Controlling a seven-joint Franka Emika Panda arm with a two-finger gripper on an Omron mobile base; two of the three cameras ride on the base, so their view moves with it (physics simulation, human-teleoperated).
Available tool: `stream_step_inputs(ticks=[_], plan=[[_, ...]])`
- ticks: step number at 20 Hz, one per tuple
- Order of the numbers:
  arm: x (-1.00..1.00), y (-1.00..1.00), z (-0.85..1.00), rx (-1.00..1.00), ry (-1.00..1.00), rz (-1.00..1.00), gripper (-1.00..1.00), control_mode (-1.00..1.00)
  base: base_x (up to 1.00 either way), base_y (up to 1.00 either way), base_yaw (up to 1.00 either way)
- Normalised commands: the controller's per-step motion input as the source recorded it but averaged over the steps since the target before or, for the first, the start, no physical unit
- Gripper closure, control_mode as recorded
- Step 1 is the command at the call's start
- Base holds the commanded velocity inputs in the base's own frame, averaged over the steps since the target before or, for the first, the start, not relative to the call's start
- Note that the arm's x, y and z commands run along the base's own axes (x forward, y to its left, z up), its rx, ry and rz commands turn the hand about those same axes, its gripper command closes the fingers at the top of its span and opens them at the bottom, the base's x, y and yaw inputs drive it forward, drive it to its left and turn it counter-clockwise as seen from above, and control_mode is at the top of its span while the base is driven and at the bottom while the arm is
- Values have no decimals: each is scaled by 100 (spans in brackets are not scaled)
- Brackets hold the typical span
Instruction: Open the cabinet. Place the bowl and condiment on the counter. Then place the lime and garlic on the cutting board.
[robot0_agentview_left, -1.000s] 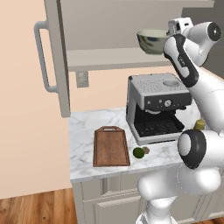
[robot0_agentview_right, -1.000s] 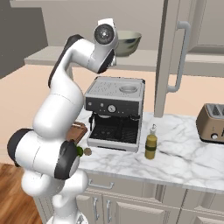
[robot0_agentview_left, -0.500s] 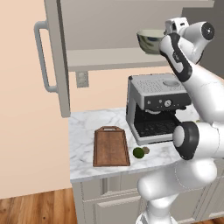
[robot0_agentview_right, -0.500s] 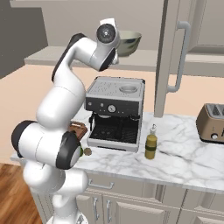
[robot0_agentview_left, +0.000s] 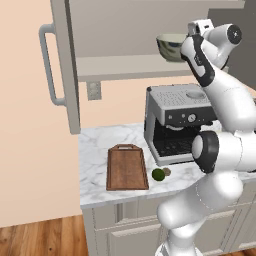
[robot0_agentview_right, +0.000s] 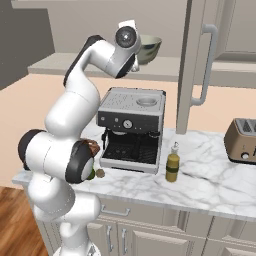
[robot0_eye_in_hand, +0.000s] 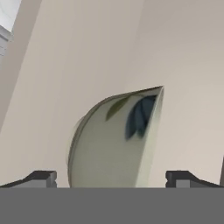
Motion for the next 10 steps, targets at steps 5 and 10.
stream_step_inputs(ticks=[5,10], plan=[[20,-5,-2,0,0,0,-100,-100,0,0,0],[22,0,-5,0,1,0,-100,-100,0,0,0]])
